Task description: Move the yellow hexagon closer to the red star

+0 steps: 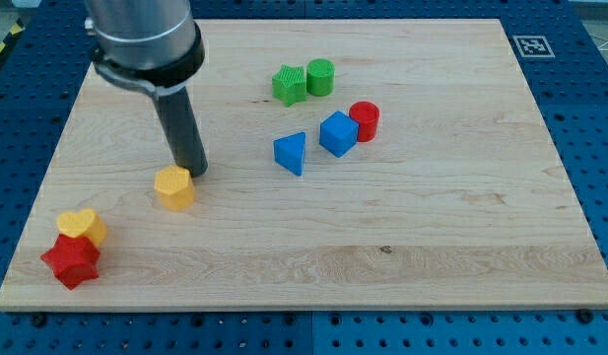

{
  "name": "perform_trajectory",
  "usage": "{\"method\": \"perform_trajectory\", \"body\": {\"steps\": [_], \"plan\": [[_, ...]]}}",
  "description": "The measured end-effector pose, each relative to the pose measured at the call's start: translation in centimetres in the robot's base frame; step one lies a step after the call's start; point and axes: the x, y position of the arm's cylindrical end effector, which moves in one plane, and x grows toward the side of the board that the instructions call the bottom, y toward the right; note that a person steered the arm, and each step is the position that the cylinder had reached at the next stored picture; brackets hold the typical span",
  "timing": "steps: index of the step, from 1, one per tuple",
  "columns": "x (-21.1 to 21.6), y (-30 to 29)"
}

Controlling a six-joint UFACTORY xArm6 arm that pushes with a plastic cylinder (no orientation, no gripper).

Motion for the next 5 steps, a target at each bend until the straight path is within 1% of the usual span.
{"method": "perform_trajectory", "body": {"steps": [1,2,3,4,5], "plan": [[3.2,0.0],[5.5,-0.1],[6.2,-0.1],[3.3,-0.1],[2.8,-2.8]]}}
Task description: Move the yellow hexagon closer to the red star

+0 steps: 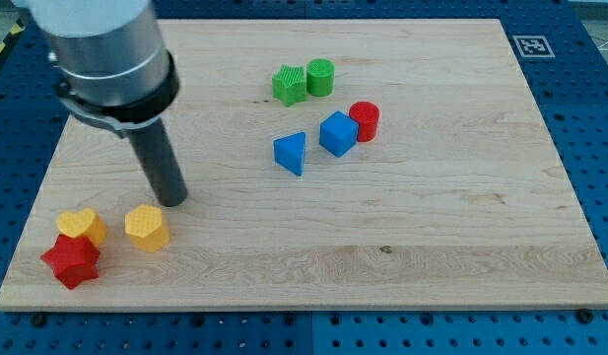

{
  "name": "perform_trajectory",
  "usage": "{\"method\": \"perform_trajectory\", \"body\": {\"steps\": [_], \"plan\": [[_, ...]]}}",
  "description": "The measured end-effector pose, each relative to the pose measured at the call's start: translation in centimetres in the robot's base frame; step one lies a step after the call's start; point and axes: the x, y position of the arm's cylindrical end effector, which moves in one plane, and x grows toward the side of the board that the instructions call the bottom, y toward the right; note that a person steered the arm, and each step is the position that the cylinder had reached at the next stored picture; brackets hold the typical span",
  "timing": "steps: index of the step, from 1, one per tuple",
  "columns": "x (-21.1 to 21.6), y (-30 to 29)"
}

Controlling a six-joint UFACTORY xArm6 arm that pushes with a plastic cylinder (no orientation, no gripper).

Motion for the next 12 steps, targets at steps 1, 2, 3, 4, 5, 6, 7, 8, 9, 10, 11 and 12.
{"method": "perform_trajectory", "body": {"steps": [1,2,3,4,5,6,7,8,9,10,11,12], "plan": [[0.9,-1.1],[1.7,-1.1],[1.7,-0.4],[1.8,2.5],[4.1,3.4],[6.7,3.3],[6.4,3.8],[2.6,4.5],[3.8,4.5],[5.5,3.7],[4.3,4.1],[2.0,4.5]]}}
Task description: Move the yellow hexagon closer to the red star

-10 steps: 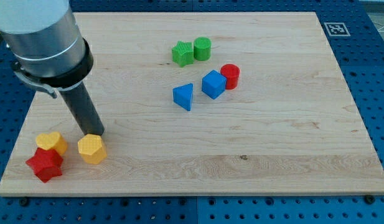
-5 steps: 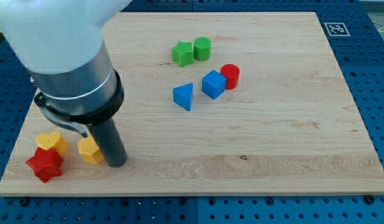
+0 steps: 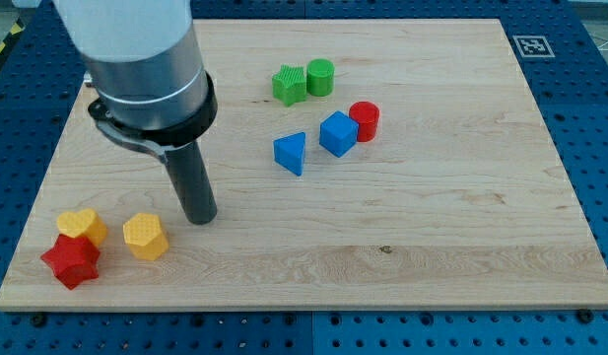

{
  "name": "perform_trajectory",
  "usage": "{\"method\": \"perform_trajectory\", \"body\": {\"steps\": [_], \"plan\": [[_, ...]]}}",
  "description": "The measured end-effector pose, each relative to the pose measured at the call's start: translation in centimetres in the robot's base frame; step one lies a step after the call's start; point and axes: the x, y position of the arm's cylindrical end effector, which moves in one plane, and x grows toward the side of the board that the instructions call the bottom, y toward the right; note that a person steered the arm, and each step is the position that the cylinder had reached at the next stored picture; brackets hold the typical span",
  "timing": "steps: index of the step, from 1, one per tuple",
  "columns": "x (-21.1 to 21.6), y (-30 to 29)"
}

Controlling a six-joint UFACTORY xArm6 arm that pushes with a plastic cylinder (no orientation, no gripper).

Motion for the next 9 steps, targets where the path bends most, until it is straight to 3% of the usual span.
{"method": "perform_trajectory", "body": {"steps": [4,7,9], "plan": [[3.4,-2.9],[0.5,-2.9],[3.6,-4.3]]}}
